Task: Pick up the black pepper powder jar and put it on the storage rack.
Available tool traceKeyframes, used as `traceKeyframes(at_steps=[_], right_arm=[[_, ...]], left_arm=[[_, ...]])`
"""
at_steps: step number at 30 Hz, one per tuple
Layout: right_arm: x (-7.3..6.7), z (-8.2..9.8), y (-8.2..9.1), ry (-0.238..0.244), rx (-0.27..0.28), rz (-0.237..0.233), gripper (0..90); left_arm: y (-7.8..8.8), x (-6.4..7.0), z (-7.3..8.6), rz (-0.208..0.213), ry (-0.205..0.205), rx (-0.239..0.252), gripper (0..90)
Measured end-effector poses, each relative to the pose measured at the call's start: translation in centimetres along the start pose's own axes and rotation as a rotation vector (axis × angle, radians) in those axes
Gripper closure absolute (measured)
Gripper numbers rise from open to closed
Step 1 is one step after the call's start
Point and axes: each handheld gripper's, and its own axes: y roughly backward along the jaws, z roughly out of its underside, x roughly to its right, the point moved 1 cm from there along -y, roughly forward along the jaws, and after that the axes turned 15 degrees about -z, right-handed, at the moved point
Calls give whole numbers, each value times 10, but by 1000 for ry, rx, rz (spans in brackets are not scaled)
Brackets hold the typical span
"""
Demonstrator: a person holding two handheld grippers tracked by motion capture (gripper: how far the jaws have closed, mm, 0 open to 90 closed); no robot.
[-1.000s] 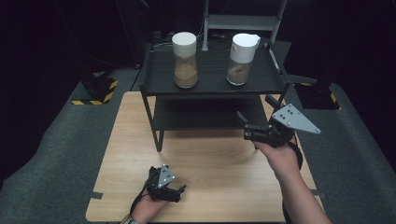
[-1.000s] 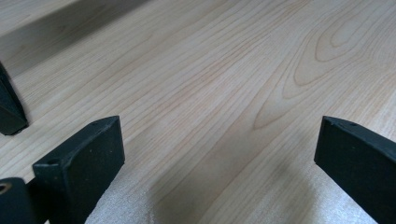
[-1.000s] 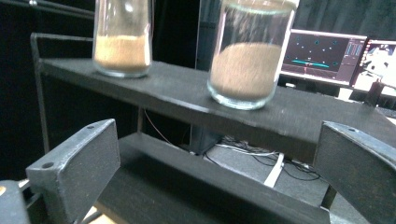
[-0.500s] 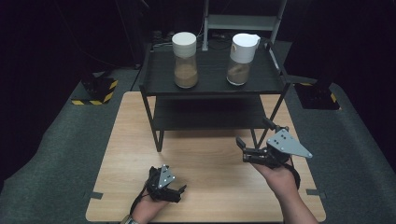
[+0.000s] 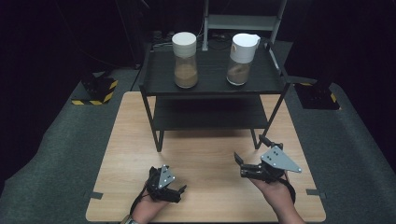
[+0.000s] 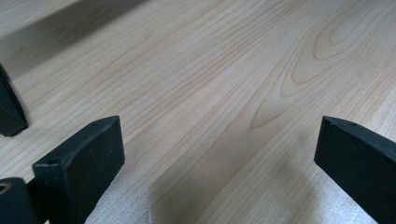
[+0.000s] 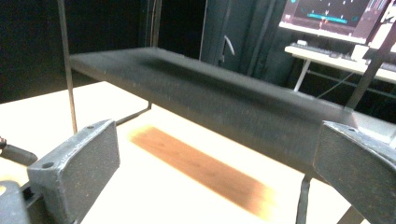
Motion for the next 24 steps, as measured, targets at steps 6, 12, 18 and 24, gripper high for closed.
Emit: traceKeyframes(at_steps=[6,12,18,24], right_arm=[[-2,18,-2,-27,-38,-8,0],[-5,38,-5,-34,-91,-9,0],[-6,56,-7,-53,-130,1,0],[-6,72,-8,-66,-172,1,0]], left_arm=[[0,0,0,1,2,1,19],[0,0,1,1,5,2,19],[0,-1,1,1,7,2,19],[0,-1,1,0,9,3,19]])
